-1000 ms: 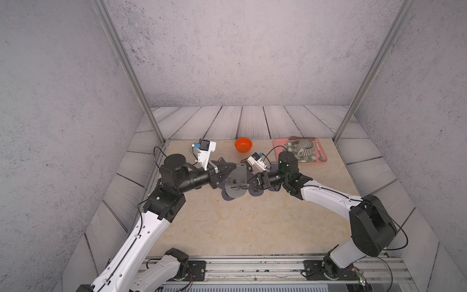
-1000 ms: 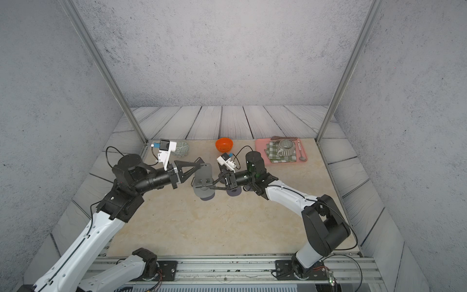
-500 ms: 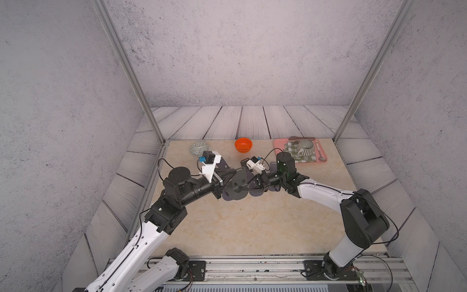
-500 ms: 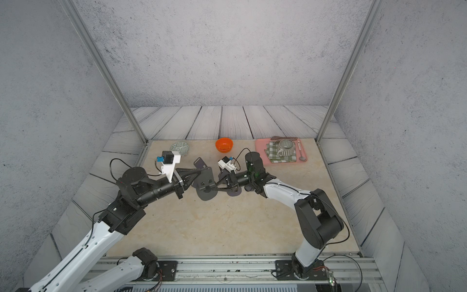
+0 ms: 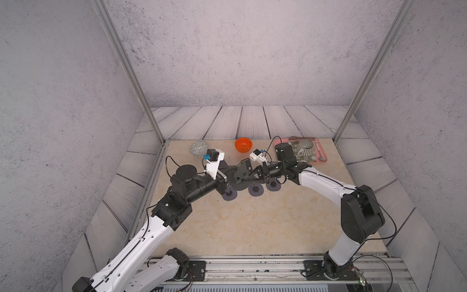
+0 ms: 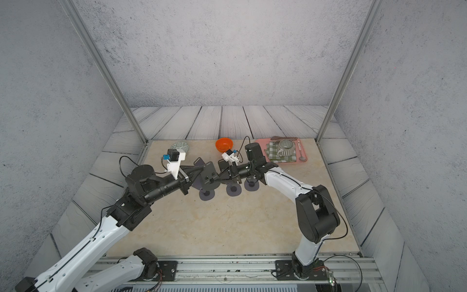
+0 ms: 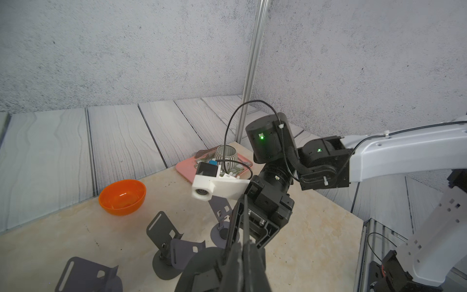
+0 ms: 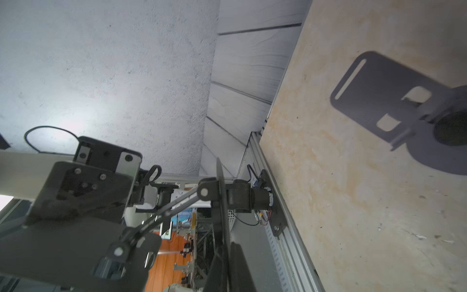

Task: Open the phone stand
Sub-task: Open the phone stand, then place the phone stand at the center of the board.

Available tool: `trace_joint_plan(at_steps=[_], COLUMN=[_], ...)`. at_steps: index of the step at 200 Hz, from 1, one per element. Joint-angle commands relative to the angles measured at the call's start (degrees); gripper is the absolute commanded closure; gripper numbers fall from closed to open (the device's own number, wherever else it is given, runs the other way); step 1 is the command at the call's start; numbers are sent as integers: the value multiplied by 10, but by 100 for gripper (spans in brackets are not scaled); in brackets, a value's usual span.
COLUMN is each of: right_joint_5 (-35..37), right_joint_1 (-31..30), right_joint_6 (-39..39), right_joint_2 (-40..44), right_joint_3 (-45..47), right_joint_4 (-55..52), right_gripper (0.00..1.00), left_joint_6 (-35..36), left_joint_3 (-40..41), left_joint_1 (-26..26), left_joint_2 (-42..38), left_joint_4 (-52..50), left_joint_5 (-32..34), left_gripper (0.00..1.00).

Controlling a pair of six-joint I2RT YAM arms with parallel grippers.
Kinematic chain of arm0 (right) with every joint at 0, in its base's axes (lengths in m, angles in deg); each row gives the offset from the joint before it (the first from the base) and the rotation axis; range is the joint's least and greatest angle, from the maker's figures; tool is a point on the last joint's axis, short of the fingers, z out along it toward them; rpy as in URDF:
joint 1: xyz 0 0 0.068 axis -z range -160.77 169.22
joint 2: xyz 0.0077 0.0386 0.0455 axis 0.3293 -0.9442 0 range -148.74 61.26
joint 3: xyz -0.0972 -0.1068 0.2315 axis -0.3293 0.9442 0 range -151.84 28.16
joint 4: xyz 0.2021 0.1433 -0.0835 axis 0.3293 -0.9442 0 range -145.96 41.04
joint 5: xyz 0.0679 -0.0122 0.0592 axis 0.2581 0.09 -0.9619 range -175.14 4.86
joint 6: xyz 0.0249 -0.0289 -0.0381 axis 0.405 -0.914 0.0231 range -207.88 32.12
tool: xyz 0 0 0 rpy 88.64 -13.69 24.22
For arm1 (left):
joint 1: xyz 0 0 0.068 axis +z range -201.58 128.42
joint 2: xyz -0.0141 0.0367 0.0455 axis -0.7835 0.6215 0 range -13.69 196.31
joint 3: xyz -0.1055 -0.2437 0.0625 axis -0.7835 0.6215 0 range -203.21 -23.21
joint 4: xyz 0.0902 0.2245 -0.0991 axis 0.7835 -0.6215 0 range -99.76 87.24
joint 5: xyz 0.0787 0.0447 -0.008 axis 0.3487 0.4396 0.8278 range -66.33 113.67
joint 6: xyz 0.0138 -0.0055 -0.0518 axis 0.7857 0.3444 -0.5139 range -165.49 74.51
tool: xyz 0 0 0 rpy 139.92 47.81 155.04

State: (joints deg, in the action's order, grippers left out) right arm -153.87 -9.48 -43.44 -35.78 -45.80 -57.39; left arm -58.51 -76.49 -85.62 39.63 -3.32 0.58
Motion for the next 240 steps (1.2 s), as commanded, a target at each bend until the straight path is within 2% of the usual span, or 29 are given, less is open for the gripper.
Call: trace_joint_plan(at_steps=[1,26,51,76,88,115,161,190,240], right_joint_5=[101,120,167,300,335,335,335,348,343], right_joint_1=[22,72,121,138,145,172,201,214,225], right_joint_6=[-132,-133,-165,-220,-221,-201,-200,-192,-192], right_joint_2=[54,98,148,199,225,266,302,331,328], right_joint_3=[-37,-10,10,13,30,72,105,134,150], right_joint_4=[-169,-166,-215,-301,-302,-276,-259,-239,-231], right_gripper=[72,68,68,68,68,68,67,66,66], left_joint_6=[-38,-65,-84,-116,-122,-125,-114,-136,-117], left_joint_3=[-8,-12,0,23,32,33,-20,-34,-74], left_joint_1=[-11,-10,-11,-16,-26,-53,-111,-114,-115], left_joint_2=[34,63,96,148,176,250,396,470,528], left_joint_4=[-3,19,76,131,156,207,258,321,301], left_joint_5=[-28,44,-3,-55,-64,-67,-68,-65,-74], left_gripper=[100,100,100,100,100,100,100,100,100])
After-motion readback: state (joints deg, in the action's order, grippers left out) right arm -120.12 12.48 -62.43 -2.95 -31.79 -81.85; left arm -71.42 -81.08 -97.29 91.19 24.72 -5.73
